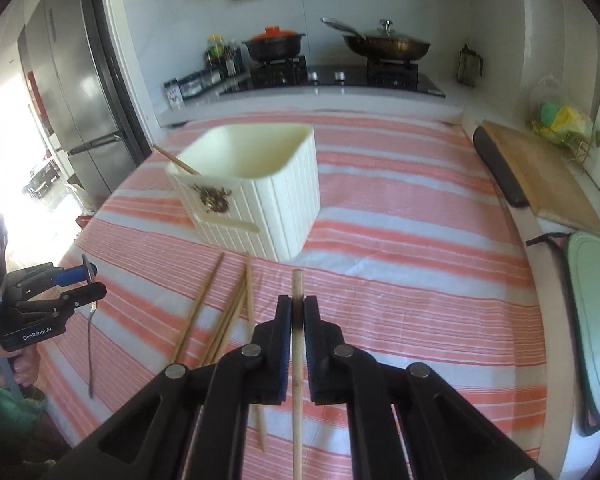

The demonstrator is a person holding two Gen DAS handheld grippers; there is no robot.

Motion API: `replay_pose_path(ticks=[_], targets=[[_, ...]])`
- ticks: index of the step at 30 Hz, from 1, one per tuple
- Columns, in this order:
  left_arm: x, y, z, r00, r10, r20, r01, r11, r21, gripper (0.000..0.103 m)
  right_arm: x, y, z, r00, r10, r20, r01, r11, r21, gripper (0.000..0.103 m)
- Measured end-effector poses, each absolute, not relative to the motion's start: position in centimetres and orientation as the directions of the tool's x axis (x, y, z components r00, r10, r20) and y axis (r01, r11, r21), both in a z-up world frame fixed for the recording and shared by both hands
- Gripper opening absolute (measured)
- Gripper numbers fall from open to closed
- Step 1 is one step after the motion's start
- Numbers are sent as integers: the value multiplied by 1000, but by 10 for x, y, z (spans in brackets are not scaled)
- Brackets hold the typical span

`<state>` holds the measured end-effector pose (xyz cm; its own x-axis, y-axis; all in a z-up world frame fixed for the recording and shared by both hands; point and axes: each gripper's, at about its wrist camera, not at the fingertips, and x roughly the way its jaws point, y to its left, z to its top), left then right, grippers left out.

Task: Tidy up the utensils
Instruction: 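Carry spoon and chopstick over the cream box while both tools open to release them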

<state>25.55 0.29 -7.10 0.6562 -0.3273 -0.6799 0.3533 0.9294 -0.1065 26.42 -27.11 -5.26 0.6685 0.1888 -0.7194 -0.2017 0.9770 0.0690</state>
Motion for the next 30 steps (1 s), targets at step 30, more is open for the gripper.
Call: replay_pose_path(ticks=[30], targets=[[240,38,28,750,-383,-539,367,919,-143,42,222,-258,45,844,221,-489,-225,973,51,6]])
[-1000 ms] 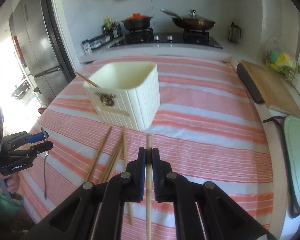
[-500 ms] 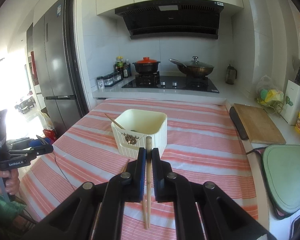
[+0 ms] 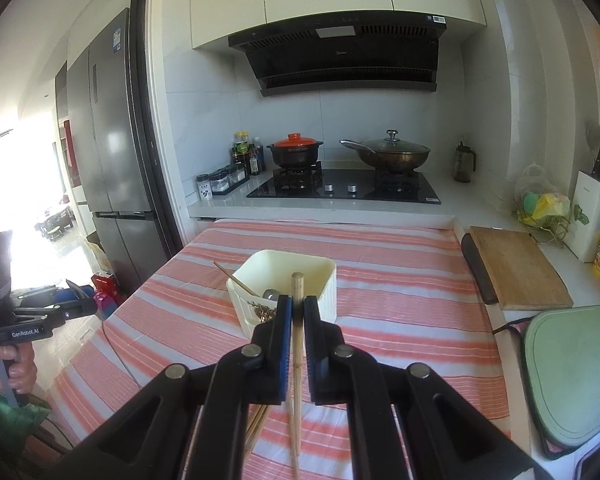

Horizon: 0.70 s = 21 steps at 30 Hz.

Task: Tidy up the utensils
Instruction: 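Carry spoon and chopstick over the cream box while both tools open to release them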

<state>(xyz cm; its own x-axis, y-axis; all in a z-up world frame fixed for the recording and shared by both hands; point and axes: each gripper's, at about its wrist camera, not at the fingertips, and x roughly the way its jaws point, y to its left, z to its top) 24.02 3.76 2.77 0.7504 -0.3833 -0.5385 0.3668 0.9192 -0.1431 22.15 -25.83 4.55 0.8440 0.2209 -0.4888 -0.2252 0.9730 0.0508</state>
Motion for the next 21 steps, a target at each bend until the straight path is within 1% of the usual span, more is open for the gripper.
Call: replay_pose_path(ticks=[4,9,12,15,17,18,19,21], targets=[[260,42,53,767,-392,-508,363,918,-159,42,239,-260,58,852,222,-474,-226,973,49,6],[297,36,94,815,-391,-428,347,920,-180,42,280,-254,83,865,233,-444,-239,970,43,6],[327,25,110,838,-388,-384,336,921,-199,42,308,-246,99,879,247,-407,-248,967,51,6],[359,12,116,862,-368,-349,315,927,-202,42,332,-234,111,901,264,-345,-265,963,43,6],[379,1,111,862,-367,-350,312,928,-205,42,346,-225,112,915,264,-305,-272,962,18,6],[390,-4,105,855,-371,-362,311,926,-214,42,354,-220,109,917,264,-299,-273,962,11,6],[401,-9,97,843,-378,-383,312,923,-224,42,363,-217,103,915,262,-306,-272,962,10,6],[421,-19,80,814,-385,-435,310,921,-235,42,383,-212,85,899,257,-355,-266,964,23,6]])
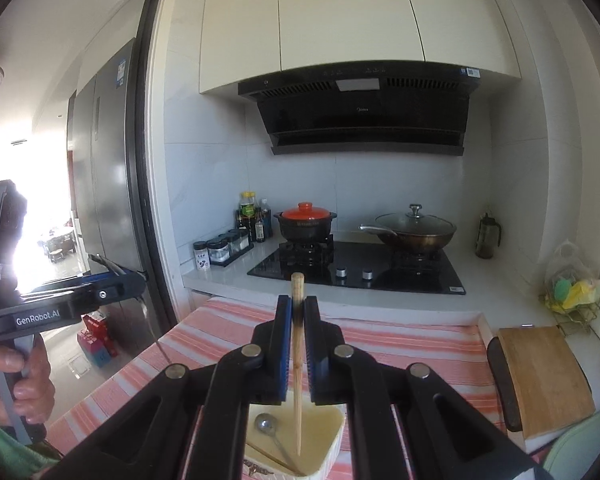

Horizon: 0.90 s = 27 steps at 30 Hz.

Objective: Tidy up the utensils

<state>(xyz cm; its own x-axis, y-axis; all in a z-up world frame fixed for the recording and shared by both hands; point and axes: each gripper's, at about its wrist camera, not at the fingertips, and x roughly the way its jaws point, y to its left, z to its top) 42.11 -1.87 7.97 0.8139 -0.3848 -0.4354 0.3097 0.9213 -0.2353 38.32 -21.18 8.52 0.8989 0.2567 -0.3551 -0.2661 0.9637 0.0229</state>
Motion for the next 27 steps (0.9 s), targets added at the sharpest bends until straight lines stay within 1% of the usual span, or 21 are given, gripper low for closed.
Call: replay_pose_path(ticks=[5,9,10,11,12,13,14,15,17,18,19,20,21,24,27], targets=[[457,-39,20,718,-377,-585,287,926,-244,42,426,-201,30,814,260,-520,-276,960,48,6],[473,-50,-16,651,-370,-663,250,929,-274,43,448,-195,-3,755,272,-596,-293,954,65,7],[472,-50,-20,642,-378,-667,242,926,-291,48,451,-195,-8,747,272,-607,-290,954,70,9],[469,-48,-20,636,-386,-669,233,922,-310,54,452,-195,-11,739,269,-617,-284,956,76,23],[465,-44,-17,636,-393,-664,227,918,-326,56,449,-198,-10,742,268,-615,-274,958,88,39],[458,-39,-12,641,-402,-654,230,913,-336,62,443,-202,-5,756,272,-595,-263,959,103,41],[449,-32,-4,650,-405,-643,239,912,-333,68,435,-207,3,772,272,-574,-255,961,112,41],[438,-25,4,663,-398,-634,248,916,-316,71,426,-210,11,786,272,-556,-252,961,114,42],[412,-12,19,692,-371,-619,266,929,-259,84,404,-218,29,809,273,-521,-259,961,102,42],[397,-4,22,703,-359,-614,277,933,-229,88,389,-222,35,817,269,-511,-263,961,87,45],[381,4,23,706,-350,-615,289,936,-200,94,374,-227,40,823,263,-503,-266,962,68,48],[364,12,20,704,-339,-624,301,938,-170,97,359,-231,41,828,255,-499,-269,962,44,52],[350,17,15,697,-322,-640,304,942,-143,97,344,-236,40,832,240,-501,-267,963,18,56],[312,31,-22,658,-260,-707,286,954,-85,97,298,-250,13,829,178,-530,-240,969,-51,57],[278,33,-72,629,-232,-742,258,963,-82,97,255,-264,-39,813,110,-571,-180,981,-67,57]])
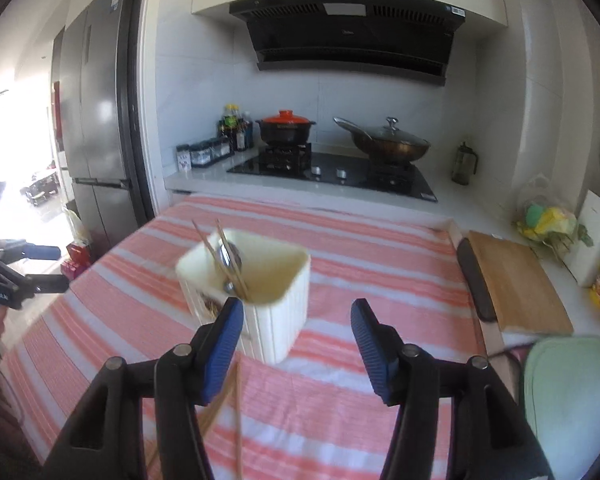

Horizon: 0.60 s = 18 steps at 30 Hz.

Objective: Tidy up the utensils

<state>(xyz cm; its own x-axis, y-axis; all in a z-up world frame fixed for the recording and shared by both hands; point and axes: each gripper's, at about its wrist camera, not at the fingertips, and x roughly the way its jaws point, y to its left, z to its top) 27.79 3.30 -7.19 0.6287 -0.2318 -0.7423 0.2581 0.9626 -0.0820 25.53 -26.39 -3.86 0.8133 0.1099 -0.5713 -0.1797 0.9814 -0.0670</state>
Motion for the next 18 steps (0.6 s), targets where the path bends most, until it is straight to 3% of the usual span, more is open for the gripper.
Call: replay_pose_path(ticks=[7,18], targets=[[243,21,-170,613,-200,-764,137,980,-147,97,186,-285,-153,767,-6,-641,-53,996,-73,57],[249,-3,-194,596,-125,-793,155,987,-39,97,175,-311,-192,717,-14,-697,41,999,22,57]])
